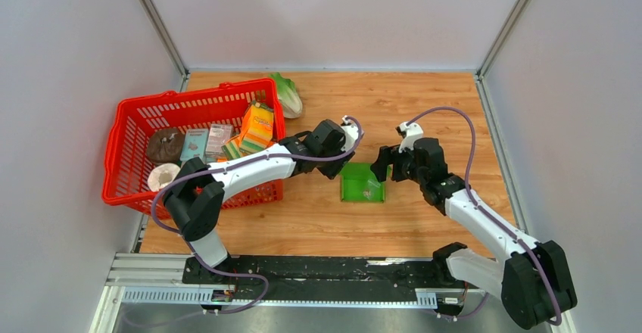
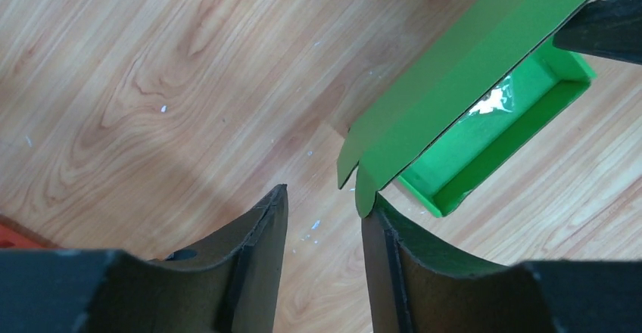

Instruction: Fold the paper box

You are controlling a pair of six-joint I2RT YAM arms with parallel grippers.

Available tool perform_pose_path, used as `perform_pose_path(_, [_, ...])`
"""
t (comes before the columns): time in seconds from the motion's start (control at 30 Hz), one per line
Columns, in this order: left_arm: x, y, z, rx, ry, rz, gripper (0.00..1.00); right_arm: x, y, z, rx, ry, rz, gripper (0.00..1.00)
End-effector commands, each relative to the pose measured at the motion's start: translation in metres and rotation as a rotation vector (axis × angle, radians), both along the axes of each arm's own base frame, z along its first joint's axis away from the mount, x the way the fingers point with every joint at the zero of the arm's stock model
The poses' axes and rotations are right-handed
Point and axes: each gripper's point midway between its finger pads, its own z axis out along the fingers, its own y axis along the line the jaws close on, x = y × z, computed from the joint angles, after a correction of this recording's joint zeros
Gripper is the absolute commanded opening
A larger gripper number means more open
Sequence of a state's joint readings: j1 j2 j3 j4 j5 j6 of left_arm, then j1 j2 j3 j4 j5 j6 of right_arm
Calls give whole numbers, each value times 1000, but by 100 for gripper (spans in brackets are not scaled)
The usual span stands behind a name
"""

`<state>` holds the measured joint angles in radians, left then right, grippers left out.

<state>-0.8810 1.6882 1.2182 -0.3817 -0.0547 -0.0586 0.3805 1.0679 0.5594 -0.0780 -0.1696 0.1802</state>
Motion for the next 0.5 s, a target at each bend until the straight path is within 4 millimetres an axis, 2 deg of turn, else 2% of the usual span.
perform_pose_path(0.0, [-2,-22,23,-109,-30,-118,48,2,-5,20,13,-43,-36,83])
perform_pose_path(0.07, [-1,-25,21,-110,-25,-123,47,0,-5,16,5,-45,-22,81])
perform_pose_path(0.2, [-5,-33,23,-135,-8,-153,37,5,-2,13,3,-55,-1,78])
perform_pose_path(0.47, [-4,-32,18,-126,-2,-149,26,4,1,4,9,-9,-3,70])
